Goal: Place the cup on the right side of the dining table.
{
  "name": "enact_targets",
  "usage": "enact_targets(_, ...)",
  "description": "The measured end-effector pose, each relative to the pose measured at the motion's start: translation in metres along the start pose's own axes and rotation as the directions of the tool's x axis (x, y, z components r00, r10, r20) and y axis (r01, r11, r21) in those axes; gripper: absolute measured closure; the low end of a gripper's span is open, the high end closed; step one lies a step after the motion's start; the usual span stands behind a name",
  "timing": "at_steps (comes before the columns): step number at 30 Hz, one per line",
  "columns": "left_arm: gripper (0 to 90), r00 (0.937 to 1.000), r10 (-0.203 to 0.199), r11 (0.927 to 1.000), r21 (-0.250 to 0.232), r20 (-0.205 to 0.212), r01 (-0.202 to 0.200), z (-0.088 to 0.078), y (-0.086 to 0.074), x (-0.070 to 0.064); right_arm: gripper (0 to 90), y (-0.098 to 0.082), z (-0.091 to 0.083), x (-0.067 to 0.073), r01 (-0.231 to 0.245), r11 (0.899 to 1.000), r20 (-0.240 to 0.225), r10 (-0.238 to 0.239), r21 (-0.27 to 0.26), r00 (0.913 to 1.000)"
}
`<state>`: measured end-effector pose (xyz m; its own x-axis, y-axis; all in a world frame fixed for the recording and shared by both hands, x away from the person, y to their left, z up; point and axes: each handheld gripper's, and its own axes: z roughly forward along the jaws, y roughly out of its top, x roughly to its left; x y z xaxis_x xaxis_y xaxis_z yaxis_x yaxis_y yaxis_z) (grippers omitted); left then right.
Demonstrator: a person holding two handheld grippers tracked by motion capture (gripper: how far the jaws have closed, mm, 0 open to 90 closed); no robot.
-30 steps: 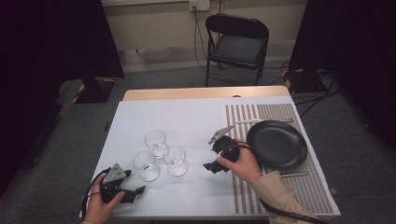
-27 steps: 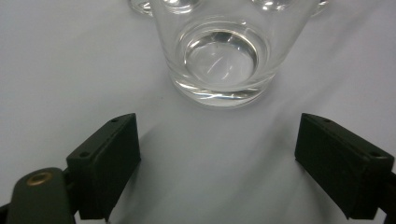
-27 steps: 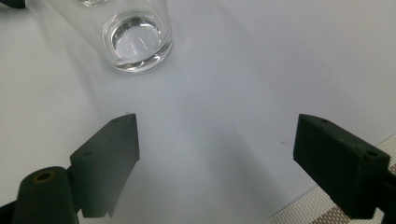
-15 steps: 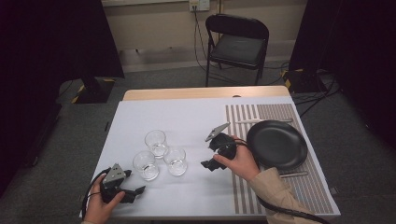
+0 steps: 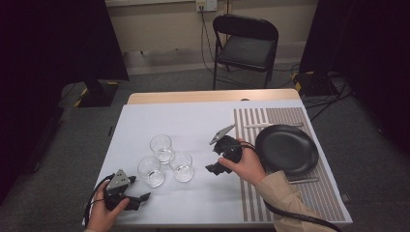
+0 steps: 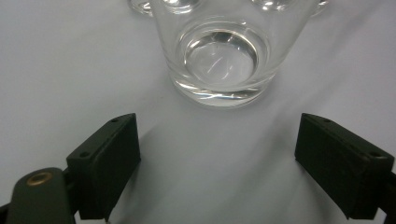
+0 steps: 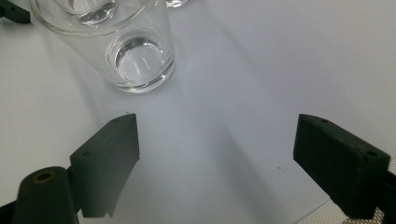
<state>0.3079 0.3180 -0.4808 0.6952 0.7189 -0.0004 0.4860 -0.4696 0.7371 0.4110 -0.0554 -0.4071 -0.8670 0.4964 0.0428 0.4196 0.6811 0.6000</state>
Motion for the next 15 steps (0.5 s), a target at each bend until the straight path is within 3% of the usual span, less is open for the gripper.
enact_targets(15,13.1,1.0,0.0,1.0,0.0,0.0,0.0,0.0,0.0,0.0,13.7,0.014,0.002,0.004,0.023,1.0,-0.005,-0.023,0.006,0.9997)
